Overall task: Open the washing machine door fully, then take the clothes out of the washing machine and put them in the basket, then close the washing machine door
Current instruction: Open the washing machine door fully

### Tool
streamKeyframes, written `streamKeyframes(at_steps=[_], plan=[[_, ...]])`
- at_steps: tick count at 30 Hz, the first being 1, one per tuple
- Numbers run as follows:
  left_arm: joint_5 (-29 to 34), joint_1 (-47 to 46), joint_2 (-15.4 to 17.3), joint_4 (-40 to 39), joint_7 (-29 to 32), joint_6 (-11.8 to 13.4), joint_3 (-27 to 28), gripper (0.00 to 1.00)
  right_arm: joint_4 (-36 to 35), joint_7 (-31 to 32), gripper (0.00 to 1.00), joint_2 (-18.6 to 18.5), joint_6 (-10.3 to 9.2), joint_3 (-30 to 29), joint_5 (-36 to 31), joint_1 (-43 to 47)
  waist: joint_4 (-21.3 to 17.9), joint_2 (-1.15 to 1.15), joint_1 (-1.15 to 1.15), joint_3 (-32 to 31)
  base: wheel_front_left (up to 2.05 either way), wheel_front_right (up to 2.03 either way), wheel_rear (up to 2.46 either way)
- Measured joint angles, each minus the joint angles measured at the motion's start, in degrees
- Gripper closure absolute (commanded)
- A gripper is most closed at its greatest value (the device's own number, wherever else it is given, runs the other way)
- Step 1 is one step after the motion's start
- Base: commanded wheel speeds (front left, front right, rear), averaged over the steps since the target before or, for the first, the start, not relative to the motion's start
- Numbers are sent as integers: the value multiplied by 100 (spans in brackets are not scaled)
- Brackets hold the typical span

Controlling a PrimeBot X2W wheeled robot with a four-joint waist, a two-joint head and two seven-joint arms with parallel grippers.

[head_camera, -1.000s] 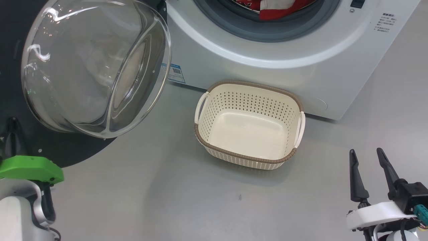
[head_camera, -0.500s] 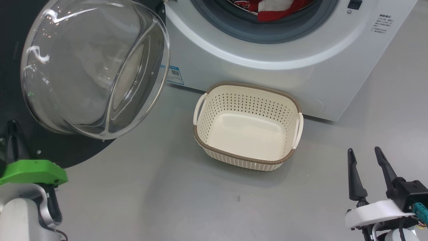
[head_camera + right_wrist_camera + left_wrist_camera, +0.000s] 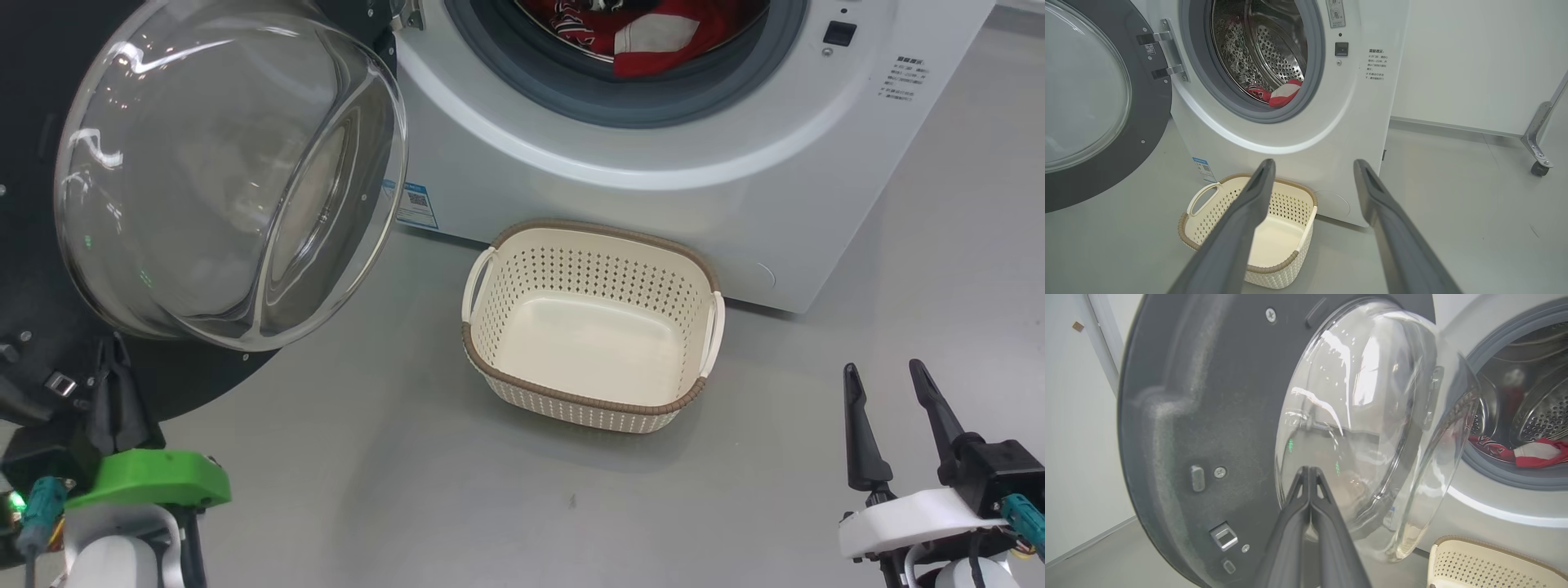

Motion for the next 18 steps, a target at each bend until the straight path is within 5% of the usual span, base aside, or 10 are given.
streamKeyframes(at_steps=[12, 13, 15, 16, 18], plan=[[55, 622, -33, -582, -40, -404, -945, 95, 32, 0, 0, 76, 48, 167, -60, 1, -225, 0, 0, -201, 0, 0, 0], [70, 642, -33, -617, -35, -412, -1028, 88, 31, 0, 0, 85, 49, 172, -60, 1, -256, 0, 0, -216, 0, 0, 0], [75, 701, -34, -687, 21, -459, -1145, 57, 27, 0, 0, 91, 49, 204, -68, 1, -326, 0, 0, -245, 0, 0, 0], [75, 731, -33, -691, 76, -460, -1195, 16, 25, 0, 0, 97, 49, 211, -68, 2, -362, 0, 0, -258, 0, 0, 0], [75, 790, -33, -727, 112, -460, -1263, 0, 15, 0, 0, 111, 49, 234, -76, 2, -440, 0, 0, -279, 0, 0, 0]])
